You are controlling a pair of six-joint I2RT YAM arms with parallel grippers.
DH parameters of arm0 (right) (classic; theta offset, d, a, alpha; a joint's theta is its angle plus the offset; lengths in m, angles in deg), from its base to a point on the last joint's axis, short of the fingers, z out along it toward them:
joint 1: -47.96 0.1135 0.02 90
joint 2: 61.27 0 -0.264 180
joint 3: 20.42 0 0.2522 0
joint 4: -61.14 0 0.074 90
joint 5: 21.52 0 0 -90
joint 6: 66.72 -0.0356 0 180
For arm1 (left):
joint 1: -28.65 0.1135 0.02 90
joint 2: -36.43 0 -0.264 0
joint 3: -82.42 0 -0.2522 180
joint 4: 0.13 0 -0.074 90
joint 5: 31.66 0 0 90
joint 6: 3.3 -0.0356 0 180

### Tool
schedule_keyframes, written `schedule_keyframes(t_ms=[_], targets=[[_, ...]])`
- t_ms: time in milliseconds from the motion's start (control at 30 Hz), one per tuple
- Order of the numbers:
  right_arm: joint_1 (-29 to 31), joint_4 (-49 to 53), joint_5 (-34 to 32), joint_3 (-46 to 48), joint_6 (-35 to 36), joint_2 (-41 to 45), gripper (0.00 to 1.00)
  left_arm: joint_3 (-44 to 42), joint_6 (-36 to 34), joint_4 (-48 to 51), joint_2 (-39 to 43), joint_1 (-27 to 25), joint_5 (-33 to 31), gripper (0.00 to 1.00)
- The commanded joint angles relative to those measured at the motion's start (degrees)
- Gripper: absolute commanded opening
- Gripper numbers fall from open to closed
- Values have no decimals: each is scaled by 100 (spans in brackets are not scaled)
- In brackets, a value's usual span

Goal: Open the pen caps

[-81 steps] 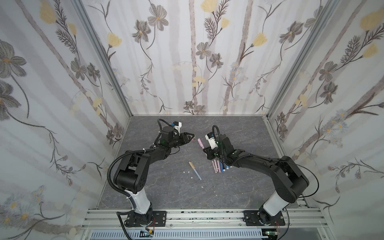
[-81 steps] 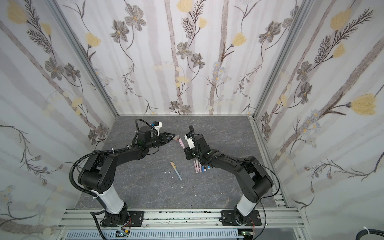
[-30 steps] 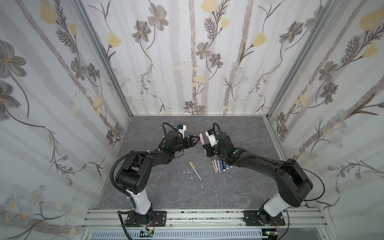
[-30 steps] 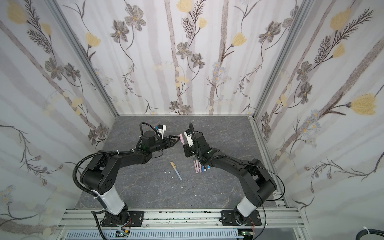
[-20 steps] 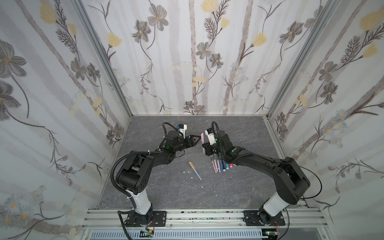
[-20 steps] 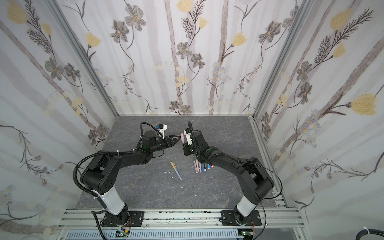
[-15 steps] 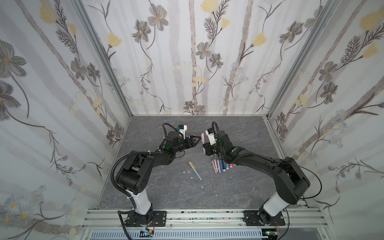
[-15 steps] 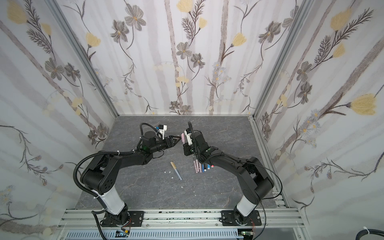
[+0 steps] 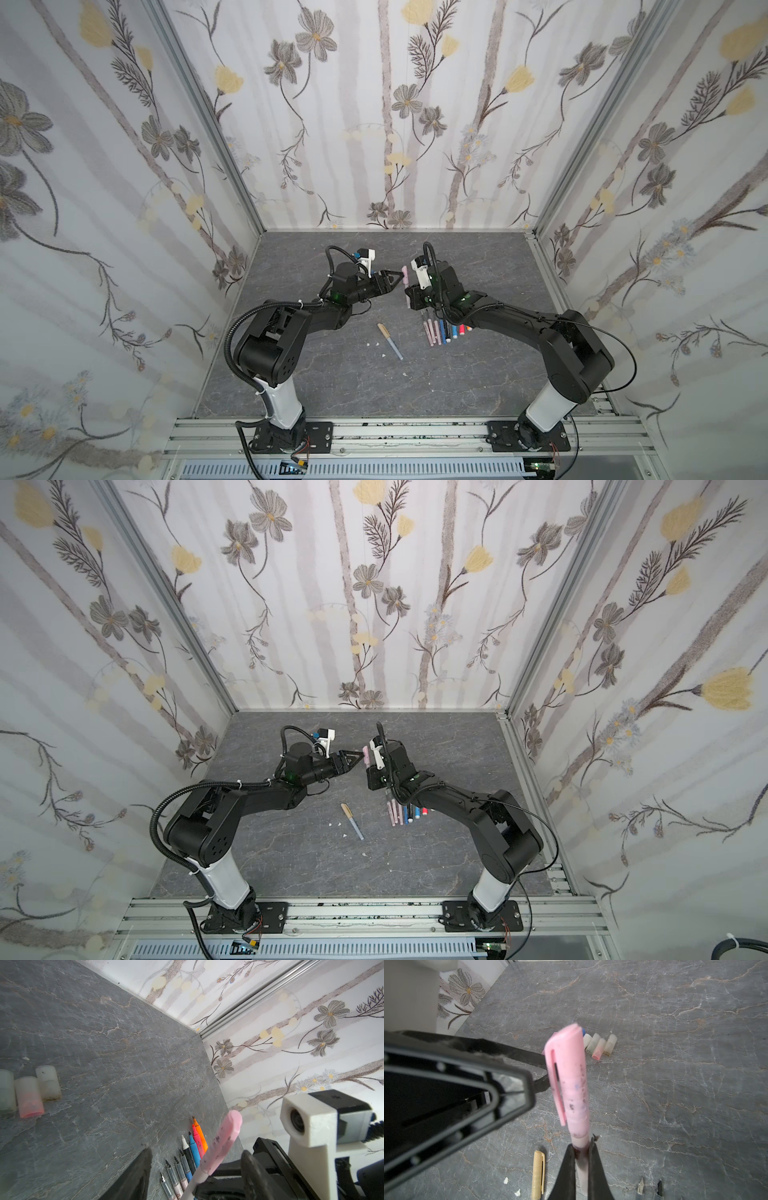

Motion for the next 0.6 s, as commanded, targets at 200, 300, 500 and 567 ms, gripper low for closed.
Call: schedule_keyframes(t_ms=[200, 300, 500, 567], targets=[[8, 24, 299, -113, -1, -88, 0, 371, 5, -182, -271, -77, 85, 48], [13, 16, 294, -97, 0, -79, 0, 429, -4, -150, -332, -84, 112, 39], [11, -19, 330, -111, 0, -102, 0, 464, -30, -114, -371, -85, 130, 29], [11, -33, 343, -112, -2, -102, 0, 463, -30, -106, -381, -86, 143, 26]])
